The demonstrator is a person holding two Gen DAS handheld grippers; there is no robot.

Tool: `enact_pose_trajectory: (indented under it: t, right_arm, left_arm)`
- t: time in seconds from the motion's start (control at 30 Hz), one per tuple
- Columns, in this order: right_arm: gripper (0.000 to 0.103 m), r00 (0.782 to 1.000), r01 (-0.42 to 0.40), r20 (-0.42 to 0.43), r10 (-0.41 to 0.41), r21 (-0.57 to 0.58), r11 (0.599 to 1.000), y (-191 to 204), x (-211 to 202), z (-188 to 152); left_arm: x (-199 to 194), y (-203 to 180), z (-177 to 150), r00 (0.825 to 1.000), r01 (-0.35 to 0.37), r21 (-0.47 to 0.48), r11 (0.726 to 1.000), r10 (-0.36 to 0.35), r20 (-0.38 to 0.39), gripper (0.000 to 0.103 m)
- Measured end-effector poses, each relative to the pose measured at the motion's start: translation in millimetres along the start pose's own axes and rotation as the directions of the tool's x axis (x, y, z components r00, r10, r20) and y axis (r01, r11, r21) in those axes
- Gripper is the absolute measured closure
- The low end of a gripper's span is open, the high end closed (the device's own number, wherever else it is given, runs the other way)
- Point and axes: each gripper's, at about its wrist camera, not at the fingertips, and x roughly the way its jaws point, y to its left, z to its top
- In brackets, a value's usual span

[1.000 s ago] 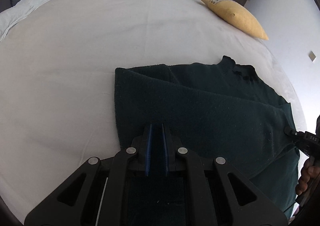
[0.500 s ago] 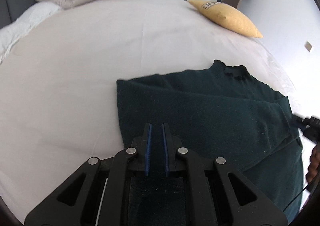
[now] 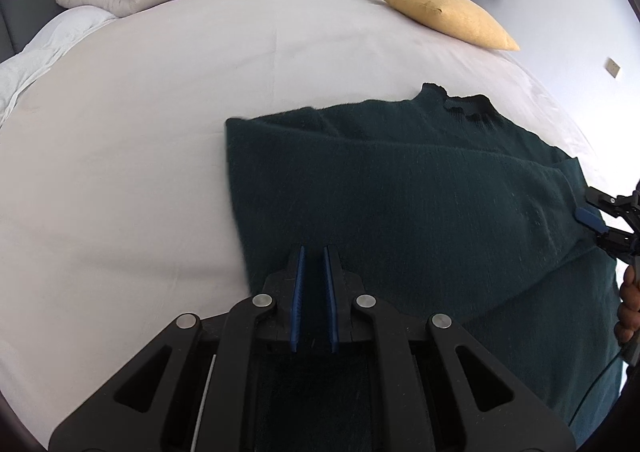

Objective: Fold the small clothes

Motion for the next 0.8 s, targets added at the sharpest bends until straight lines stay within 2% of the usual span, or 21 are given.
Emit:
enact_pose_trajectory:
  t: [0.03,0.1,0.17,0.23,0.27,0.33,0.37,0.4,0.43,0.53,0.6,0.8]
  right_arm:
    - [0.035,0.999,0.030,0.020,-0.030,-0.009,0.999,-2.4,-17.1,-5.0]
    - [0.035,0.998,0.021,0.054,-0.019,-0.035,0.999,-5.0,-47.1,-15.7]
    - [0.035,0.996,0.030,0.081,-0.022,-0.094,0.995,-3.7,-81.6,-35.1]
    - [0.028,0.994,0.040,0.107,-0.022,-0.171,0.984,2.4,-115.8,-60.8]
    - [0.025,0.993,0.037,0.117,-0.014,-0.198,0.979,2.4,-129.4,-70.2]
    - [0.010,0.989,0.032,0.147,0.005,-0.249,0.968,6.4,-159.0,-100.5]
    - [0.007,0.987,0.041,0.159,0.002,-0.262,0.964,6.7,-169.4,-111.2]
    - [0.005,0.985,0.048,0.172,0.000,-0.275,0.960,6.5,-179.6,-122.2]
    - [0.004,0.983,0.054,0.182,-0.001,-0.286,0.957,5.5,-191.8,-135.5]
    - [0.004,0.984,0.045,0.180,0.005,-0.272,0.961,-4.0,-214.3,-161.1]
    - [0.004,0.986,0.036,0.164,0.005,-0.251,0.967,-13.9,-225.7,-174.2]
    - [0.004,0.992,0.049,0.119,-0.028,-0.179,0.983,-47.6,-248.2,-197.9]
  left_arm:
    - [-5.7,1.0,-5.0,1.000,0.007,-0.012,1.000,-0.007,0.000,0.094]
    - [-30.2,3.2,-21.9,1.000,0.028,-0.026,0.999,-0.027,0.014,0.094]
    - [-56.6,-1.1,-41.7,0.999,0.038,0.011,0.999,-0.038,0.038,0.094]
    - [-85.7,-6.2,-67.0,0.996,0.059,0.061,0.996,-0.062,0.058,0.093]
    - [-101.7,-7.2,-82.2,0.995,0.071,0.081,0.994,-0.077,0.065,0.089]
    - [-126.1,-8.2,-109.7,0.992,0.109,0.105,0.989,-0.114,0.050,0.063]
    - [-137.8,-8.0,-124.0,0.989,0.137,0.102,0.985,-0.142,0.044,0.029]
    - [-149.7,-6.5,-137.4,0.984,0.164,0.092,0.982,-0.169,0.050,0.015]
    - [-160.5,-4.4,-149.6,0.980,0.186,0.081,0.979,-0.190,0.054,0.015]
    - [-176.3,5.5,-180.3,0.969,0.245,-0.004,0.969,-0.245,-0.029,0.015]
    - [-184.7,16.0,-198.5,0.951,0.295,-0.067,0.953,-0.300,-0.071,0.015]
    - [-198.9,26.0,-236.0,0.921,0.344,-0.146,0.928,-0.363,-0.141,0.015]
